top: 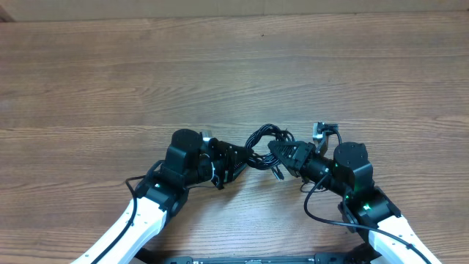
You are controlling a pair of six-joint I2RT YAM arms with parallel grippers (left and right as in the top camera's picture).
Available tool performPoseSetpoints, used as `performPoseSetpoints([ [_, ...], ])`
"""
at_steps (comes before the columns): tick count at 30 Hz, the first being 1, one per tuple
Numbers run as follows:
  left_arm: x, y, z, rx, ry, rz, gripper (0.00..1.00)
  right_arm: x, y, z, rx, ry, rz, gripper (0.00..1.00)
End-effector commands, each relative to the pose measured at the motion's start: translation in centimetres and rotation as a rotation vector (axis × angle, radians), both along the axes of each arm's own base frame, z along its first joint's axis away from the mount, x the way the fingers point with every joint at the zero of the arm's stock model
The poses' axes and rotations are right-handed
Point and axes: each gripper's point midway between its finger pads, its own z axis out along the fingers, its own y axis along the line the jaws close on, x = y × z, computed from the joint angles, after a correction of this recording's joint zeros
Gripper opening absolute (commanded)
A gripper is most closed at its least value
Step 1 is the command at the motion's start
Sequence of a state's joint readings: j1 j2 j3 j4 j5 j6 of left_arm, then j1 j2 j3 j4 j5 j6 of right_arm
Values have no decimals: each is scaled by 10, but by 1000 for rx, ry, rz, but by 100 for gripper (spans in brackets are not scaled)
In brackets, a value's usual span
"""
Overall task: Untangle cables
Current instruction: 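Regrasp the bundle with the left gripper beside the right gripper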
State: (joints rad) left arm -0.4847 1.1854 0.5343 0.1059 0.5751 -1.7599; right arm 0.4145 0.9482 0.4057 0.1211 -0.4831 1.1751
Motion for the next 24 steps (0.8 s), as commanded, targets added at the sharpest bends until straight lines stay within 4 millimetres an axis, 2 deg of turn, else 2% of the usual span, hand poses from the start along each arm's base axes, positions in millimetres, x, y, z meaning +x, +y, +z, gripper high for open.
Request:
performPoseSetpoints([
  [1,13,4,-1,11,-29,54,40,-2,6,18,64,-5,19,4],
  [2,14,3,1,6,-37,53,43,-2,6,19,78,14,11,4],
  [3,15,3,3,3,-43,53,52,-2,6,18,85,24,7,4],
  [4,15,3,3,3,-43,53,54,-2,6,18,87,27,7,4],
  [6,13,1,3,-1,-42,44,52,-3,6,19,98,43,4,4],
  [7,12,0,3,-1,-41,41,49,-3,6,19,106,54,0,4],
  [10,12,-1,3,1,-43,39,20,-3,6,18,111,63,-3,4],
  [12,12,-1,3,2,-43,40,6,-3,6,18,111,63,-3,4],
  [14,13,1,3,14,-64,38,4,-3,6,18,110,62,-3,4],
  [17,20,6,2,93,-196,7,4,-3,6,17,74,18,15,5],
  [18,28,13,5,149,-310,-17,4,-4,6,13,19,-34,40,7],
  [22,48,28,25,262,-648,-100,4,-9,3,-1,-71,-65,79,11],
  [24,51,33,37,301,-826,-172,4,-11,3,-5,-99,-74,93,14],
])
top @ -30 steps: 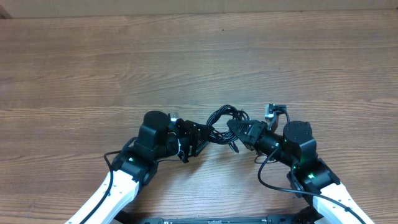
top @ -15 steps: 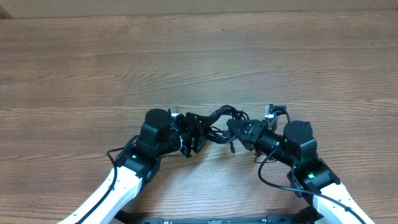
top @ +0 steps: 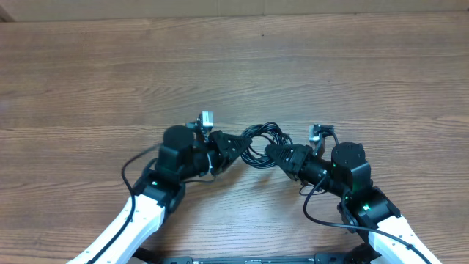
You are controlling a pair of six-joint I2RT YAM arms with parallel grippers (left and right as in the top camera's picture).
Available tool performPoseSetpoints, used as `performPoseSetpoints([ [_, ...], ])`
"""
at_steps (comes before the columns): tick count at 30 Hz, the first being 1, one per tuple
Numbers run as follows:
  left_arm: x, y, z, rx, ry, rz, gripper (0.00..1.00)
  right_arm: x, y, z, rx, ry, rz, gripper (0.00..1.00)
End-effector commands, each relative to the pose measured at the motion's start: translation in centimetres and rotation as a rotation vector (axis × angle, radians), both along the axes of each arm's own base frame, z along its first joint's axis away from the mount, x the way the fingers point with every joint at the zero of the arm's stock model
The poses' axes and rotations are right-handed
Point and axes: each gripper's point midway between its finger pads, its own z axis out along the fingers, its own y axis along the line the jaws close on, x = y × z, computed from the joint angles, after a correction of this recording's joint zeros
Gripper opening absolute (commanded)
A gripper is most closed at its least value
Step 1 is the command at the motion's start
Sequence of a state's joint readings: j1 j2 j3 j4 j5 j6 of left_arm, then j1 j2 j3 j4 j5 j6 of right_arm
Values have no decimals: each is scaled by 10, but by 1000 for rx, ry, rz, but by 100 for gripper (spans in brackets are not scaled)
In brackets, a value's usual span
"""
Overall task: Untangle cables
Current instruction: 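Regrasp the bundle with the left gripper beside the right gripper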
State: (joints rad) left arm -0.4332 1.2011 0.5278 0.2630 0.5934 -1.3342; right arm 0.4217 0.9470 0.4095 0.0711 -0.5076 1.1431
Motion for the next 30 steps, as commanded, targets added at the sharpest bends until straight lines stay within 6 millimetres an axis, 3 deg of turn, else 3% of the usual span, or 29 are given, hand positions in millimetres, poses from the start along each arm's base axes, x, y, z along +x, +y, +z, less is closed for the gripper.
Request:
performPoseSetpoints([
  [1,27,31,20,207,-499,-93,4,-3,-1,1,-92,-116,68,20],
  [5,22,39,15,290,-641,-190,4,-4,-1,0,-144,-188,103,31],
  [9,15,44,-7,409,-695,-274,4,-10,4,2,-193,-302,197,47],
  [10,9,44,-14,423,-687,-307,4,-16,8,4,-198,-351,252,54],
  [13,-8,38,-20,390,-695,-403,4,-23,14,11,-210,-471,339,62],
  [19,-29,38,-35,350,-572,-461,4,-21,16,19,-278,-647,383,64],
  [26,-59,22,-10,123,-575,-580,4,-21,15,13,-308,-664,403,65],
  [30,-60,19,0,82,-592,-586,4,-23,17,-2,-308,-601,433,53],
])
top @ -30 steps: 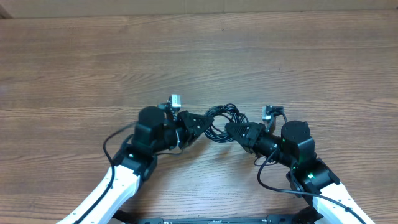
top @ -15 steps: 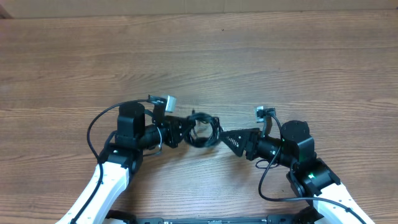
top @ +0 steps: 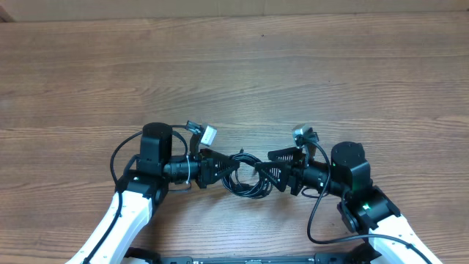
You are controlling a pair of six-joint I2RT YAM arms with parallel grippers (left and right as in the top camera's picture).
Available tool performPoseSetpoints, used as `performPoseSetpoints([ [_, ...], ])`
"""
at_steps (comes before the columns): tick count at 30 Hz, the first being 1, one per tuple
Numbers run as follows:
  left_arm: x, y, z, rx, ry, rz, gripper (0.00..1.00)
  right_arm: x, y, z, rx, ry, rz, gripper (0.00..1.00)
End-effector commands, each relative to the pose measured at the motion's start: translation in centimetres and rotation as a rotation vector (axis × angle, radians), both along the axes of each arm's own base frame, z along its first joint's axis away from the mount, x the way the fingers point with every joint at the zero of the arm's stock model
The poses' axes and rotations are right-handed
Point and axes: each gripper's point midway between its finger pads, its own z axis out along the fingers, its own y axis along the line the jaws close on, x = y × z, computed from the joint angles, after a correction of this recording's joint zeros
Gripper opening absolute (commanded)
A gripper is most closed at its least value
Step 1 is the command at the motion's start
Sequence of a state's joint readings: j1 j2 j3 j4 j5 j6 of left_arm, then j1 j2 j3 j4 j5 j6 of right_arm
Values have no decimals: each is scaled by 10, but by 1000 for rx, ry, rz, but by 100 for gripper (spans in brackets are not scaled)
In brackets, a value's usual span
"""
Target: Untangle cables
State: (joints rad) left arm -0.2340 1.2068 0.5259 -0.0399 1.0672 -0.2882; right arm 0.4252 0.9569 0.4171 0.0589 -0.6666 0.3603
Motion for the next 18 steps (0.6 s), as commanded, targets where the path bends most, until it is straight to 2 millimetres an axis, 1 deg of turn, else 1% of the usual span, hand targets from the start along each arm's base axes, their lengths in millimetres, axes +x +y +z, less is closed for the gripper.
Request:
performPoseSetpoints([
  [1,-9,-6,18,-82,7,-70,4,-3,2,-9,-15,22,37,50],
  [2,-7,-6,20,-83,6,-62,4,-8,5,-9,-4,37,68,47],
  [3,-5,-6,20,-80,10,-49,4,-13,8,-8,12,47,104,40],
  [5,4,-4,15,-54,31,9,4,-24,12,-5,41,63,170,16],
  [6,10,-2,11,-34,46,50,4,-28,14,-3,52,68,192,8],
  [7,14,0,8,-19,54,80,5,-30,14,-2,58,71,205,4],
  [9,23,5,2,12,78,148,6,-34,16,0,75,82,230,4],
  [10,31,10,-4,42,105,216,10,-40,18,4,94,80,266,4],
  [12,41,17,-11,74,136,304,13,-47,20,12,124,70,317,4],
  [15,51,25,-17,100,168,394,18,-51,22,18,152,88,339,4],
  [18,61,35,-23,125,195,484,18,-58,23,24,179,82,389,4],
])
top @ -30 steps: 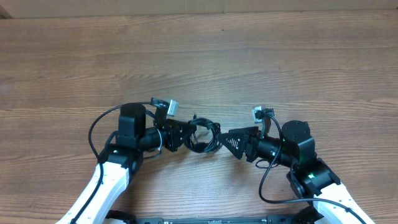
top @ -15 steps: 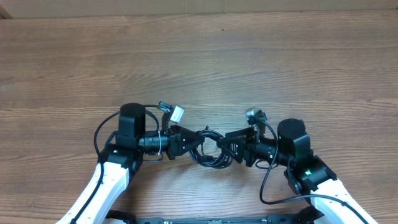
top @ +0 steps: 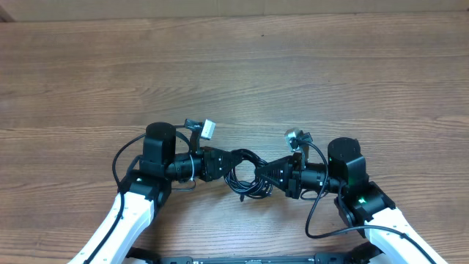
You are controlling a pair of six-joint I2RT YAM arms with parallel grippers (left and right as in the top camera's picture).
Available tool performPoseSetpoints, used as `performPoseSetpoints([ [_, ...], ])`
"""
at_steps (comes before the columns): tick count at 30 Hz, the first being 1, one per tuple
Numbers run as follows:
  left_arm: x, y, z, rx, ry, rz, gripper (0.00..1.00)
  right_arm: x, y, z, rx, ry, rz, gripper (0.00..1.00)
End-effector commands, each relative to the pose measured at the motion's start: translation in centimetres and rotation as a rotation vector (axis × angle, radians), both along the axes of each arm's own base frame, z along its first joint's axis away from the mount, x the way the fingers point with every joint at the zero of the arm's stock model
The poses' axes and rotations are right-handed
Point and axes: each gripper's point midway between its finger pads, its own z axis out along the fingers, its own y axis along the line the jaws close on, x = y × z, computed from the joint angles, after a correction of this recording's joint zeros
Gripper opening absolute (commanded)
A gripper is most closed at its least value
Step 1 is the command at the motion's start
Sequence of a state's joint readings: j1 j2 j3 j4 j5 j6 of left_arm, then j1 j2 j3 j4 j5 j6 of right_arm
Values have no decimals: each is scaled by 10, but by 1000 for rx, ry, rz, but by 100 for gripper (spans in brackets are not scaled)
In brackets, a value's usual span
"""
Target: Untangle cables
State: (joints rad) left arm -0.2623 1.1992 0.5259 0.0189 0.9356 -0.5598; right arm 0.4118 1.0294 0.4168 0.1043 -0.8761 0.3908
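Note:
A tangled bundle of black cables (top: 245, 182) lies in small loops on the wooden table between the two arms, near the front edge. My left gripper (top: 231, 158) reaches in from the left and is shut on a strand at the bundle's upper left. My right gripper (top: 259, 173) comes in from the right, its fingers drawn together on the bundle's right side. The strands inside both grips are hidden by the fingers.
The wooden table (top: 234, 73) stretches far back and to both sides. Each arm's own black wire loops beside it, left (top: 117, 158) and right (top: 311, 220). A small silver-white wrist part (top: 207, 129) sticks up behind the left gripper.
My right gripper, which stood open just right of the bundle, has moved left and shut on it. The left gripper has shifted slightly right, still holding the cable.
Both grippers first met at the tangle near the table's middle front, the left arm angled in from below. The left arm then swung higher beside the tangle. Later the bundle lay lower and to the left, held by the left gripper, right open. Now both hold it.

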Motion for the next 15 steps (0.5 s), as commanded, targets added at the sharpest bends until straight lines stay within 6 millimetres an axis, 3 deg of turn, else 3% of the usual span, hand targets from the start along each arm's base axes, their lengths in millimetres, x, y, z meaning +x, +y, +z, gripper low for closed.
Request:
performPoseSetpoints([
  [1,46,37,-22,146,48,332,18,-41,10,29,127,-14,248,4],
  [3,49,43,-27,167,66,377,15,-46,10,33,143,-22,281,4],
  [5,51,47,-30,183,75,405,4,-49,10,34,149,-20,295,4],
  [8,48,42,-27,161,78,376,4,-50,10,34,150,-19,299,4],
  [15,1,3,4,12,-119,-58,4,-21,8,23,83,-39,136,4],
])
